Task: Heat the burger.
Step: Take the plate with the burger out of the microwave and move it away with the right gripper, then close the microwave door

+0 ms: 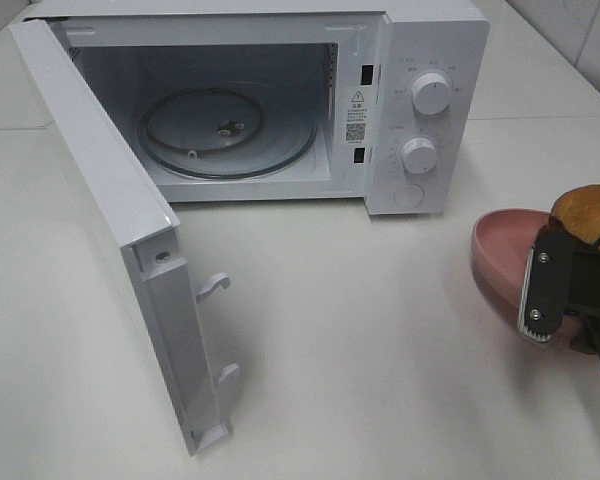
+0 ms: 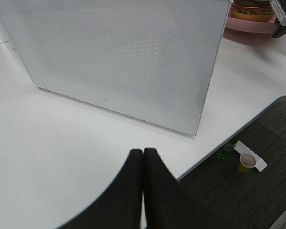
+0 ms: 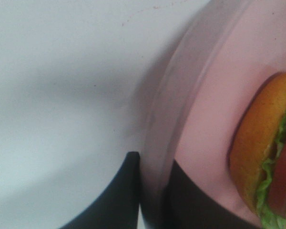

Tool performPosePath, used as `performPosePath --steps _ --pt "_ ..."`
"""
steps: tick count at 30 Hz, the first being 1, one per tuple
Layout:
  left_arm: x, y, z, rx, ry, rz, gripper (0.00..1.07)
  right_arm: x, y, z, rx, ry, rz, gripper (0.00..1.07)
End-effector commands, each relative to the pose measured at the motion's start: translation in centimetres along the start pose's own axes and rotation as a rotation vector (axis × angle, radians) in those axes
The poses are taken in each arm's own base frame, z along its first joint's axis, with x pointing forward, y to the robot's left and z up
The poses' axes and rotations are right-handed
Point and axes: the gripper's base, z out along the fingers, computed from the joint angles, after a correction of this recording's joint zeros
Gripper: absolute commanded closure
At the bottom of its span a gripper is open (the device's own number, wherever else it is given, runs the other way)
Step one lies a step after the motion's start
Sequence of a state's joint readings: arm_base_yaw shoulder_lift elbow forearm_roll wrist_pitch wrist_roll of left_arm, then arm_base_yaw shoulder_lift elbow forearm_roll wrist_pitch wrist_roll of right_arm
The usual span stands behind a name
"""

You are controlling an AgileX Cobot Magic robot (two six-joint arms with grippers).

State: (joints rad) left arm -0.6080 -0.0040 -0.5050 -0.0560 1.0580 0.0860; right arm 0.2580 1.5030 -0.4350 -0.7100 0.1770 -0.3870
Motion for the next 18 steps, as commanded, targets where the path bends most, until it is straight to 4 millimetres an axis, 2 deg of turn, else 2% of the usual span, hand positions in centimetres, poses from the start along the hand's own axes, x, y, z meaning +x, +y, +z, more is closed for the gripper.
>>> performPosePath --steps 1,2,4,7,9,12,14,17,18 --pt "0.1 0.0 -0.3 -0.005 -0.036 0.001 1.06 -0.3 -0.4 0.0 0.019 -0.029 0.053 0.92" --pt "0.1 0.0 -0.3 -0.005 -0.036 0.001 1.06 -0.3 -0.4 0.0 0.019 -0.029 0.053 0.92" --pt "0.1 0.0 -0.3 -0.005 -0.036 0.001 1.06 -0.4 -0.4 -0.1 0.021 -0.046 0.123 0.71" --pt "0.1 0.0 -0.3 -0.005 -0.036 0.001 1.06 -0.5 -0.4 -0.1 0.021 -0.05 0.144 0.65" --pt "0.1 0.0 -0.3 -0.005 -0.036 0.001 1.06 -0.7 -0.5 -0.2 0.029 -0.078 0.226 0.48" --pt "0.1 0.0 -0.3 -0.005 -0.036 0.001 1.06 -0.8 -0.6 -0.3 0.035 -0.092 0.245 0.45" --pt "0.1 0.0 -0.3 -0.005 -0.036 0.001 1.06 -1.2 -1.1 -1.4 0.084 -0.176 0.342 0.41" --pt "0.1 0.0 -0.3 -0.005 -0.036 0.001 1.06 -1.3 -1.3 -1.8 0.097 -0.193 0.373 0.41" --pt "0.1 0.0 -0.3 -0.005 -0.036 0.001 1.06 -1.2 -1.5 -2.6 0.12 -0.22 0.435 0.41"
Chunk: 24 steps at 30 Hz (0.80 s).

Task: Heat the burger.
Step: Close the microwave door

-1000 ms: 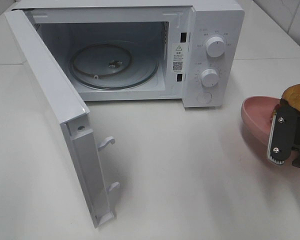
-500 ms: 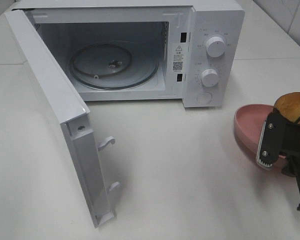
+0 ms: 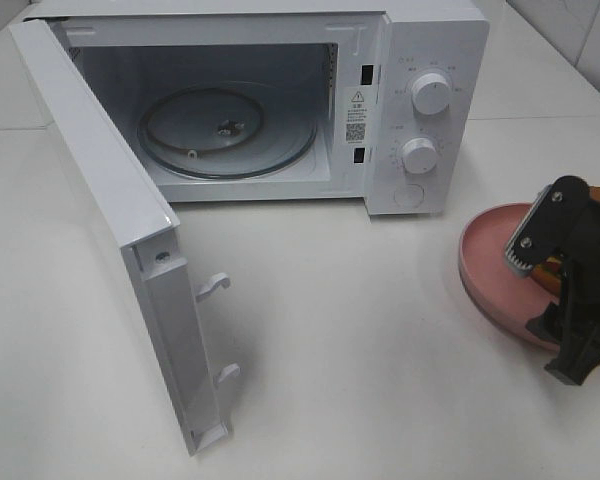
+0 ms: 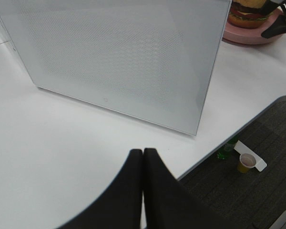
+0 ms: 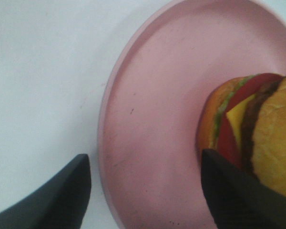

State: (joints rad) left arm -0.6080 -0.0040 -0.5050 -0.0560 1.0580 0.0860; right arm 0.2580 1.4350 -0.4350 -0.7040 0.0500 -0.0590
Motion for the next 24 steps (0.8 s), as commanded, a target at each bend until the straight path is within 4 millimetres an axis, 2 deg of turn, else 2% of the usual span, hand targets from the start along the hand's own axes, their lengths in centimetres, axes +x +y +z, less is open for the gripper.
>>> performPosePath --steps 1,4,6,9,11,14,16,20,24 --pt "0.1 0.0 -0.3 -0.005 -0.036 0.001 1.06 -0.6 -0.8 -1.8 0.057 -0.077 0.196 0.41" --pt "0.1 0.0 -0.3 -0.005 -0.036 0.001 1.06 -0.7 -0.9 -2.3 0.066 -0.094 0.248 0.41" --pt "0.1 0.0 -0.3 -0.005 -0.036 0.001 1.06 -1.0 -1.6 -3.8 0.087 -0.129 0.506 0.41" --pt "0.1 0.0 -0.3 -0.005 -0.036 0.001 1.06 -1.0 -1.7 -4.1 0.088 -0.127 0.581 0.41" --pt "0.1 0.0 -0.3 -0.005 -0.036 0.001 1.06 -0.5 -1.9 -4.9 0.094 -0.056 0.781 0.41" --pt "0.1 0.0 -0.3 -0.005 -0.036 0.001 1.06 -0.2 -1.9 -5.0 0.096 -0.022 0.808 0.41" --pt "0.1 0.0 -0.3 -0.005 -0.036 0.001 1.06 0.5 -1.9 -5.9 0.097 0.112 0.829 0.41" --pt "0.1 0.0 -0.3 -0.005 -0.036 0.001 1.06 0.4 -2.0 -7.0 0.075 0.136 0.824 0.41" --pt "0.1 0.0 -0.3 -0.004 -0.036 0.0 1.06 0.3 -1.0 -8.4 -0.031 0.133 0.764 0.41"
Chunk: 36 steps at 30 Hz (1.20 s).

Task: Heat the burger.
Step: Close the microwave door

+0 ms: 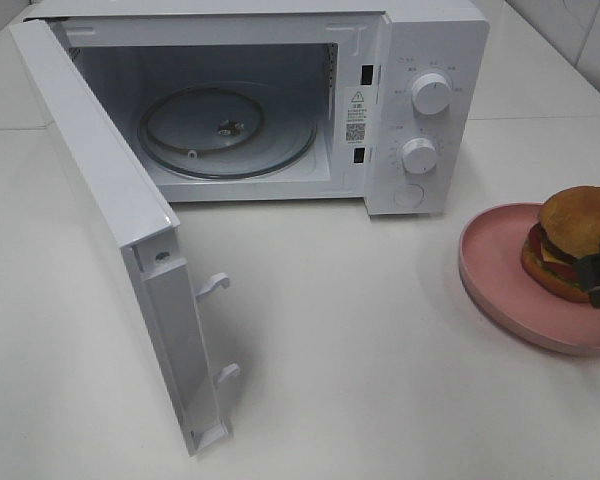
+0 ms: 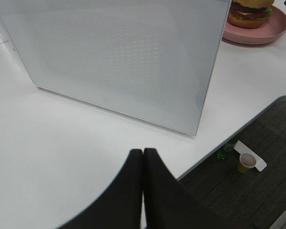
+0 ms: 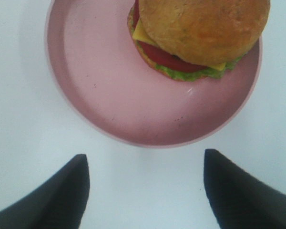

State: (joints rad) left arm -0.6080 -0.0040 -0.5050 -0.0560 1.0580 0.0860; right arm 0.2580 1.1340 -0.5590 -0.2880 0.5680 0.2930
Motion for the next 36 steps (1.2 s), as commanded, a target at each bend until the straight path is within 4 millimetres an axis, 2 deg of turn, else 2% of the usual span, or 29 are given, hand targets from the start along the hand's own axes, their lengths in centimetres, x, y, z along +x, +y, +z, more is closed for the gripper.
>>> performPosePath --steps 1,2,5,14,17,19,20,22,24,25,28,30,32,33,34,35,36 --pt "0.1 0.0 -0.3 -0.004 -0.036 0.0 1.06 0.5 0.4 -0.8 -0.06 0.027 -0.046 0.41" --pt "0.1 0.0 -0.3 -0.004 -0.036 0.0 1.06 0.7 0.9 -1.3 -0.126 0.037 -0.061 0.41" --pt "0.1 0.0 -0.3 -0.004 -0.036 0.0 1.06 1.0 1.2 -1.8 -0.175 0.059 -0.075 0.41" --pt "0.1 0.0 -0.3 -0.004 -0.036 0.0 1.06 1.1 0.7 -2.4 -0.128 0.078 -0.065 0.41" --pt "0.1 0.0 -0.3 -0.004 -0.036 0.0 1.06 0.8 0.1 -2.8 -0.099 0.062 -0.027 0.42" --pt "0.1 0.0 -0.3 -0.004 -0.036 0.0 1.06 0.7 -0.7 -3.1 -0.082 0.056 0.01 0.42" --pt "0.1 0.0 -0.3 -0.004 -0.036 0.0 1.06 0.9 -1.7 -3.4 -0.057 0.062 0.058 0.42" --pt "0.1 0.0 -0.3 -0.004 -0.036 0.0 1.06 1.0 -2.1 -3.6 -0.05 0.059 0.081 0.42" --pt "0.1 0.0 -0.3 -0.004 -0.036 0.0 1.06 1.6 -2.8 -4.5 -0.051 0.047 0.151 0.43" --pt "0.1 0.0 -0.3 -0.004 -0.036 0.0 1.06 1.6 -2.8 -4.5 -0.051 0.047 0.151 0.43" --pt "0.1 0.0 -0.3 -0.004 -0.036 0.0 1.06 3.1 -2.6 -6.5 -0.072 0.012 0.213 0.43" --pt "0.1 0.0 -0.3 -0.004 -0.036 0.0 1.06 3.6 -2.6 -7.0 -0.075 -0.008 0.23 0.43" --pt "0.1 0.0 -0.3 -0.004 -0.036 0.0 1.06 5.3 -2.4 -8.1 -0.085 -0.089 0.268 0.43" --pt "0.1 0.0 -0.3 -0.004 -0.036 0.0 1.06 5.3 -2.4 -8.1 -0.085 -0.089 0.268 0.43" --pt "0.1 0.0 -0.3 -0.004 -0.036 0.0 1.06 6.5 -2.3 -8.7 -0.084 -0.149 0.263 0.43" --pt "0.1 0.0 -0.3 -0.004 -0.036 0.0 1.06 6.5 -2.3 -8.7 -0.084 -0.149 0.263 0.43" --pt "0.1 0.0 -0.3 -0.004 -0.036 0.0 1.06 7.5 -2.2 -9.6 -0.084 -0.22 0.261 0.43"
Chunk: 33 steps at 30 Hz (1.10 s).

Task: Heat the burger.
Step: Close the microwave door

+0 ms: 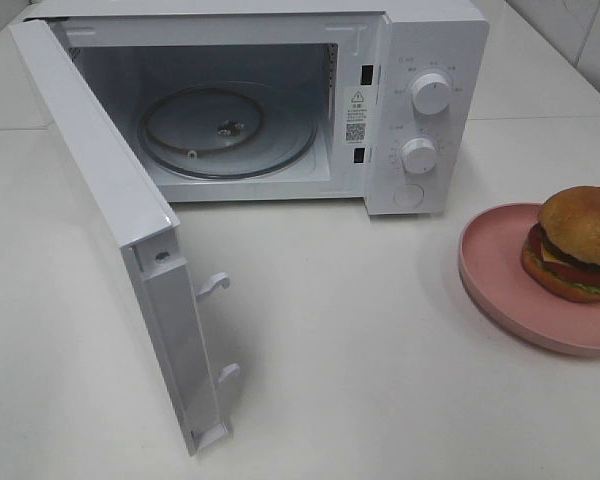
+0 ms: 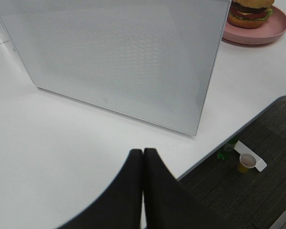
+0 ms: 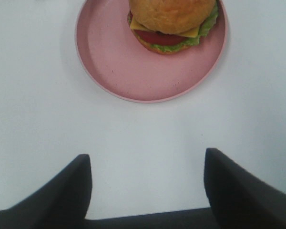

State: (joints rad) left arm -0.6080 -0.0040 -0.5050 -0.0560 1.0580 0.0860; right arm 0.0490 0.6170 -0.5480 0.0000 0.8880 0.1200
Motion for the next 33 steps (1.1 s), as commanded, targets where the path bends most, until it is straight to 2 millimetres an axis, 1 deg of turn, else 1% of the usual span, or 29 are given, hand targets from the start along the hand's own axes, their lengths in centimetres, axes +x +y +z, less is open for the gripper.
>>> performPosePath --steps 1,4,5,6,7,9,12,14,15,17,18,20,28,30,31,32,33 --pt "0.1 0.0 -0.3 -0.004 -0.036 0.0 1.06 2.1 -0.3 -2.6 -0.019 -0.176 0.006 0.44" --pt "0.1 0.0 -0.3 -0.004 -0.036 0.0 1.06 2.4 -0.3 -3.0 -0.023 -0.209 0.006 0.44" --pt "0.1 0.0 -0.3 -0.004 -0.036 0.0 1.06 3.1 -0.4 -3.9 -0.03 -0.271 0.006 0.44" --pt "0.1 0.0 -0.3 -0.004 -0.036 0.0 1.06 3.5 -0.4 -4.3 -0.034 -0.3 0.006 0.44" --pt "0.1 0.0 -0.3 -0.004 -0.036 0.0 1.06 3.5 -0.4 -4.3 -0.034 -0.3 0.006 0.44" --pt "0.1 0.0 -0.3 -0.004 -0.036 0.0 1.06 4.9 -0.6 -5.5 -0.043 -0.378 0.005 0.44" --pt "0.1 0.0 -0.3 -0.004 -0.036 0.0 1.06 5.3 -0.6 -5.7 -0.044 -0.389 0.003 0.44" --pt "0.1 0.0 -0.3 -0.004 -0.036 0.0 1.06 6.2 -0.8 -5.9 -0.038 -0.404 -0.033 0.44" --pt "0.1 0.0 -0.3 -0.004 -0.036 0.0 1.06 6.2 -0.8 -5.9 -0.038 -0.404 -0.033 0.44" --pt "0.0 0.0 -0.3 -0.004 -0.037 0.0 1.06 7.5 -0.8 -5.9 -0.042 -0.42 -0.097 0.44" --pt "0.0 0.0 -0.3 -0.004 -0.037 0.0 1.06 7.5 -0.8 -5.9 -0.042 -0.42 -0.097 0.44" --pt "0.0 0.0 -0.3 -0.004 -0.037 0.0 1.06 8.2 -0.6 -6.3 -0.065 -0.47 -0.12 0.44" --pt "-0.1 -0.1 -0.4 0.004 -0.047 -0.008 1.06 8.4 -0.6 -6.4 -0.068 -0.487 -0.125 0.44" --pt "-1.5 -0.1 -0.7 0.002 -0.129 -0.011 1.06 8.4 -0.6 -6.4 -0.068 -0.487 -0.125 0.44" --pt "-1.5 -0.1 -0.7 0.002 -0.129 -0.011 1.06 8.4 -0.6 -6.4 -0.068 -0.487 -0.125 0.44" --pt "-2.0 0.0 -0.7 0.002 -0.166 -0.013 1.06 8.4 -0.6 -6.4 -0.068 -0.487 -0.125 0.44" --pt "-3.0 0.1 -0.6 -0.006 -0.244 -0.016 1.06 8.4 -0.6 -6.4 -0.067 -0.486 -0.125 0.44"
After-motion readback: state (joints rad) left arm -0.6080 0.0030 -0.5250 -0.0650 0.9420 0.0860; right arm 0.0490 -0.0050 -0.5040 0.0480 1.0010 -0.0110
